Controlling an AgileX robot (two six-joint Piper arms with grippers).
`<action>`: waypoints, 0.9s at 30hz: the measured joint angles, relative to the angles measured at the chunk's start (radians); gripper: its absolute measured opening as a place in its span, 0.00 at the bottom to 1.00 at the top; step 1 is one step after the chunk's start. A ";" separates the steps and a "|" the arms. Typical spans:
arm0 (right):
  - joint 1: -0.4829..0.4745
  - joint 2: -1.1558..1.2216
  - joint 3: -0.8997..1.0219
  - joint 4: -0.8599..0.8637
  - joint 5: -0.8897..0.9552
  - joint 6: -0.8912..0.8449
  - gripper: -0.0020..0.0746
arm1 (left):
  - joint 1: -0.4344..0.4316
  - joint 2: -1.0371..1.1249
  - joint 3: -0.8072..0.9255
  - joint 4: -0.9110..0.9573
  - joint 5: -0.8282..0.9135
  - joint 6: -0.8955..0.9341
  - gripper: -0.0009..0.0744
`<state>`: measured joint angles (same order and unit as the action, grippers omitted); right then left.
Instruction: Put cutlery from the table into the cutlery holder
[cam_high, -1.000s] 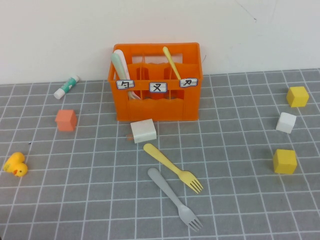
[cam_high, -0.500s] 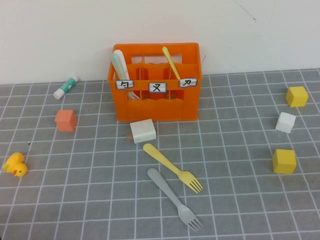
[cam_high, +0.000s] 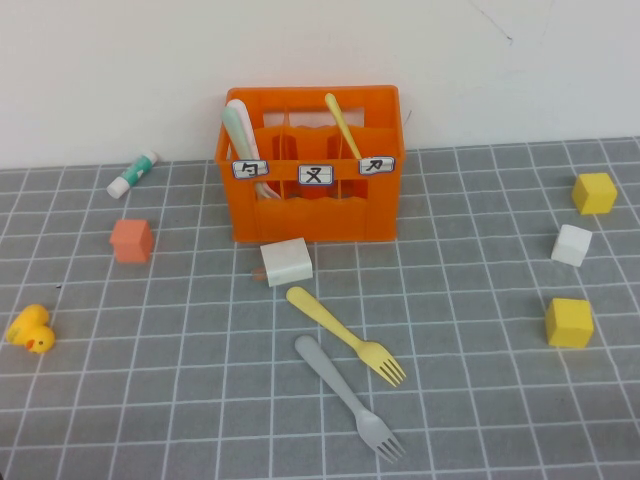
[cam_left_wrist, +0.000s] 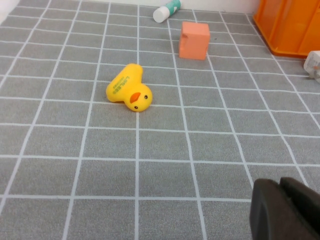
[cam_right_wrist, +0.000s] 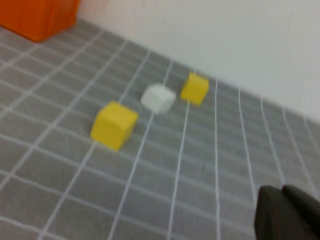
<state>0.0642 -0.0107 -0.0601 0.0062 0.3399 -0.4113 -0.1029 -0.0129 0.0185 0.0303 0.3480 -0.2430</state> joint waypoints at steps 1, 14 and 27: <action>-0.022 -0.001 0.028 0.004 -0.009 0.018 0.02 | 0.000 0.000 0.000 0.000 0.000 0.000 0.01; -0.136 -0.002 0.087 0.050 -0.012 0.103 0.02 | 0.000 0.000 0.000 0.000 0.000 0.000 0.01; -0.136 -0.002 0.087 0.057 -0.002 0.190 0.02 | 0.000 0.000 0.000 0.000 0.000 0.000 0.01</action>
<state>-0.0720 -0.0130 0.0265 0.0633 0.3382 -0.2216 -0.1029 -0.0129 0.0185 0.0303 0.3480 -0.2430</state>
